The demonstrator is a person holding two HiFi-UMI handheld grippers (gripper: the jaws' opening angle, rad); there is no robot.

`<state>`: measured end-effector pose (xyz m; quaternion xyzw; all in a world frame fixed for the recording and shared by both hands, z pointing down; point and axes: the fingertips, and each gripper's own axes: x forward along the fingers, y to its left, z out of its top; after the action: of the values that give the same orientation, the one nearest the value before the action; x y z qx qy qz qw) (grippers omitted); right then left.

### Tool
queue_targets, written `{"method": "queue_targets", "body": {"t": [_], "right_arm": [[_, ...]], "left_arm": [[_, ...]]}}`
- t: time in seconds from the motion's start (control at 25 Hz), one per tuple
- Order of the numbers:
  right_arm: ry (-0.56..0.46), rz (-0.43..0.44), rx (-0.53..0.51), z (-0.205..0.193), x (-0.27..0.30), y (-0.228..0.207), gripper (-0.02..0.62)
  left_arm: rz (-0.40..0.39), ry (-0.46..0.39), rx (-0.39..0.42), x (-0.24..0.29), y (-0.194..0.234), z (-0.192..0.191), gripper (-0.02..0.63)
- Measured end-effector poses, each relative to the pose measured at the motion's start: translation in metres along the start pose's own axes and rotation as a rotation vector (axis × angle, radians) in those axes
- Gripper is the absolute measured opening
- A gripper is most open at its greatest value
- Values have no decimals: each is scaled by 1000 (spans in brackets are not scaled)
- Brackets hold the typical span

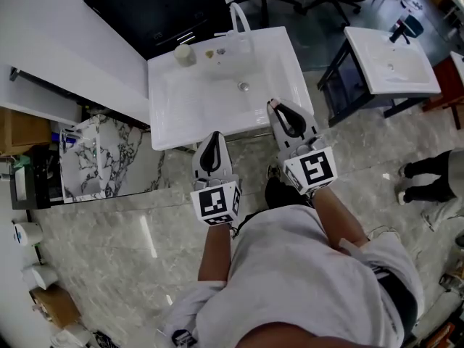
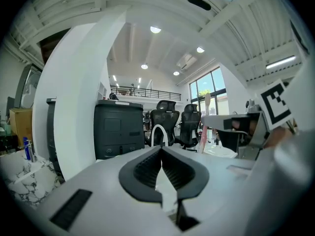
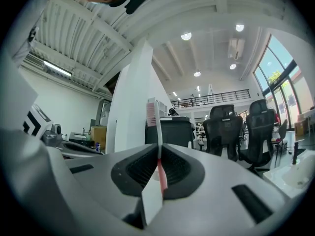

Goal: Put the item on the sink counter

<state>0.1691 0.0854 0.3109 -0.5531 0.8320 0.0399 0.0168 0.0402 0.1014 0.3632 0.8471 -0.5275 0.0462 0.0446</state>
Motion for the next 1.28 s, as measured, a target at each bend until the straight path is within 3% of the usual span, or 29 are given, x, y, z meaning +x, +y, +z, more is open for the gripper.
{"method": "queue_targets", "body": {"t": [0.6, 1.0, 1.28], "right_arm": [[19, 166, 86, -25, 100, -42, 21], [61, 249, 104, -48, 150, -1, 21], [86, 207, 72, -51, 186, 31, 21]], "left_arm": [[158, 86, 3, 78, 34, -3, 11], [219, 129, -31, 80, 86, -22, 11], [163, 111, -46, 87, 137, -23, 11]]}}
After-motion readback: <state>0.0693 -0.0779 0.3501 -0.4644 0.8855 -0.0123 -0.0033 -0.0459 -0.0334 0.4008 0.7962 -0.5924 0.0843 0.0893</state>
